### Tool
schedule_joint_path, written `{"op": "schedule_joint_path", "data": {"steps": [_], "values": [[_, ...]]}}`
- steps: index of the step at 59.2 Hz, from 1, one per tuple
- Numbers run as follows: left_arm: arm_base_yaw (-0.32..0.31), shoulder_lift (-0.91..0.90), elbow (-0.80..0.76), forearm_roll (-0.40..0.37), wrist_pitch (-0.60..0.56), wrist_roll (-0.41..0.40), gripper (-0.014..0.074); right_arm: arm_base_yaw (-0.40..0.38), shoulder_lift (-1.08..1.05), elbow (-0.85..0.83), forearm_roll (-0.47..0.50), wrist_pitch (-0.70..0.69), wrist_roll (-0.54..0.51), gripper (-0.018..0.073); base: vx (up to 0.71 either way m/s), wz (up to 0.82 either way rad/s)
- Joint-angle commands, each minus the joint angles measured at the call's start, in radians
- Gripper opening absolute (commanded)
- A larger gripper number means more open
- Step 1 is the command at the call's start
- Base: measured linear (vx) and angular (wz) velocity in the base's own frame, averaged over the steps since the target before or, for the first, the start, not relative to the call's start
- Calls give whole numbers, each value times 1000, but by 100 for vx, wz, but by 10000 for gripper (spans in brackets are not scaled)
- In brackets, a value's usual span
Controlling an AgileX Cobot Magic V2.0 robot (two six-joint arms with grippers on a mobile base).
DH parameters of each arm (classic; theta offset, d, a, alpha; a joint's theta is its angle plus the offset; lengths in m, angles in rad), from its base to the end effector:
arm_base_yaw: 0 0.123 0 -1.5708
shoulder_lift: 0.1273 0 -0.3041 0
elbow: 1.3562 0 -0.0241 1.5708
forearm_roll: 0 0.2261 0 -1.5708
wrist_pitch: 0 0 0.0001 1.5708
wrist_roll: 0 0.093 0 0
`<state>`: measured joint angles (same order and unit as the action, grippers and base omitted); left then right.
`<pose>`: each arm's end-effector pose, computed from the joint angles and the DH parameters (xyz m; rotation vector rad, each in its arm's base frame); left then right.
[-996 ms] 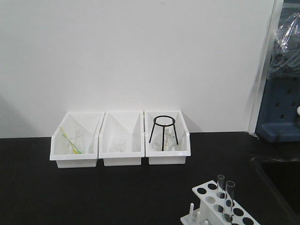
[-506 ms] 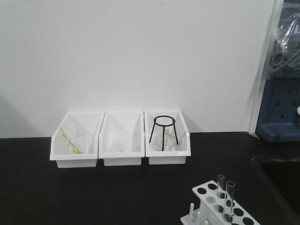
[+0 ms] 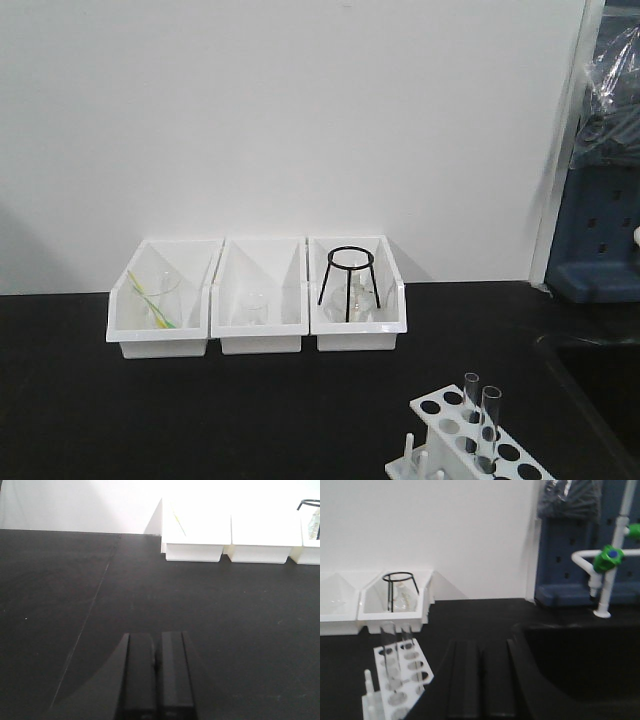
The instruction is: Flip and reinsert test tube from rack
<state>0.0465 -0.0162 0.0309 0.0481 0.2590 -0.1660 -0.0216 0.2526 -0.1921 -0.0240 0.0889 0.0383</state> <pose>0.0128 0.0017 0.1798 -0.1546 1.7503 -0.0424 0.0358 -0.0010 0.2600 0.0310 1.6326 -0.0073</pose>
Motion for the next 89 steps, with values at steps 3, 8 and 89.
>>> {"op": "schedule_joint_path", "data": {"steps": [3, 8, 89], "values": [[-8, -11, 2, -5, -79, 0, -6, -38, -114, 107, 13, -89, -7, -12, 0, 0], [-8, -11, 2, -5, -79, 0, -6, -38, -188, 172, 13, -89, 1, -12, 0, 0], [-8, -11, 2, -5, -79, 0, -6, -38, -274, 224, 13, -73, 13, -12, 0, 0]]}}
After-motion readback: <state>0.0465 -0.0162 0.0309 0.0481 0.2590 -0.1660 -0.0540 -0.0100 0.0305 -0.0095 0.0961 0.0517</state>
